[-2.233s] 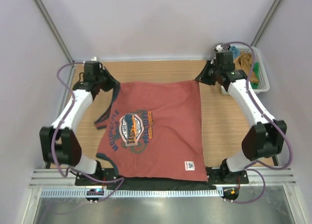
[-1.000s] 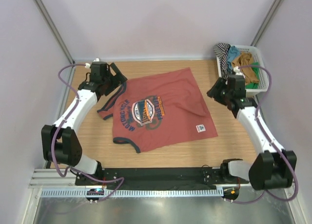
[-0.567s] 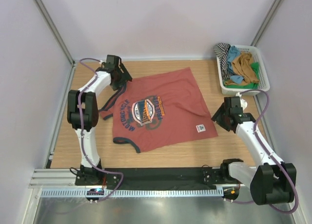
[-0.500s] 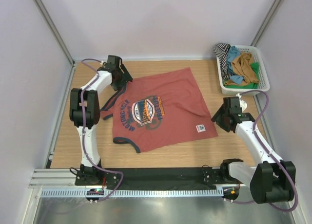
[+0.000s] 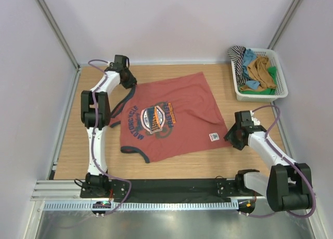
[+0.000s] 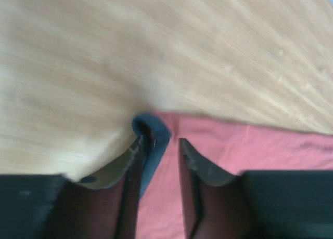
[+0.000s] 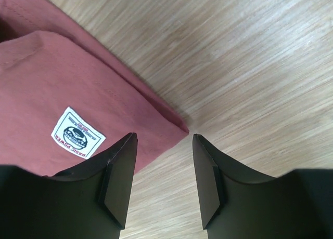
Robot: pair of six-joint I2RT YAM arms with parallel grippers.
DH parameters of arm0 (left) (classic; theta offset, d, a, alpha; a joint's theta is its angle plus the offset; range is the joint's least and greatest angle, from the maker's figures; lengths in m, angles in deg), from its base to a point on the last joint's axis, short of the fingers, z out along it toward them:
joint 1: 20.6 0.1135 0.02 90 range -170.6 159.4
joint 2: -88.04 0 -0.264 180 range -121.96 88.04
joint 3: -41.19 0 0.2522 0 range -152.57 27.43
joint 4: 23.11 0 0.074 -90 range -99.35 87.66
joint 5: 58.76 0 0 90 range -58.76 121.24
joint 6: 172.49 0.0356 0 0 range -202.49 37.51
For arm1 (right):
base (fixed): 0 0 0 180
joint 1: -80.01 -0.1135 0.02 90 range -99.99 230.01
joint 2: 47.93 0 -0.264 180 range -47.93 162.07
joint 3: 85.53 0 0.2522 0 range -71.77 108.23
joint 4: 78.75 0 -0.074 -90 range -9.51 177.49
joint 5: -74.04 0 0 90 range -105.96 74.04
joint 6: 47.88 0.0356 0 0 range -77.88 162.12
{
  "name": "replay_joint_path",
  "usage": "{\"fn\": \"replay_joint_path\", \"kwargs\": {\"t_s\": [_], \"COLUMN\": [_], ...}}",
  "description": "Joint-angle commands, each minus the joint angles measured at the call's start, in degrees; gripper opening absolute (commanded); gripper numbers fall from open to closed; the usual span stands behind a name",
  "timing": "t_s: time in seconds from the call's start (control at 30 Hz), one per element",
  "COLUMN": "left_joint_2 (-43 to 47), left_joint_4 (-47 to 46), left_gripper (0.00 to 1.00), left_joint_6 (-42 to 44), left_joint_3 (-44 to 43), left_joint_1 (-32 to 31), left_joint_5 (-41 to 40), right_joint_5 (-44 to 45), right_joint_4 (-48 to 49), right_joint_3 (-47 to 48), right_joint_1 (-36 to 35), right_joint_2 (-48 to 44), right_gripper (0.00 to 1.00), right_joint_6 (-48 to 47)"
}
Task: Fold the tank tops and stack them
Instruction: Flatten the tank top out
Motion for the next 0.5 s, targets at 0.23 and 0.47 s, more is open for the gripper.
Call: {"fn": "replay_joint_path", "kwargs": {"t_s": [0.23, 0.47], "left_joint_2": [-13.28, -16.89], "left_joint_4": [1.93, -5.44], "left_gripper": [0.12, 0.0], "left_joint_6": [-0.92, -5.22], "left_joint_3": [-22.1, -25.19], "left_joint_1": [1.93, 2.1], "left_joint_5": [3.57, 5.68], "right_joint_5": [0.1, 0.89], "right_joint_4": [4.78, 1.01], "right_joint_3": [-0.26, -0.52], "right_joint_1": [-0.42, -0.69], "right_joint_2": [7.07, 2.26], "right_gripper": [0.28, 0.03], "right_joint_6": [4.27, 8.14]}}
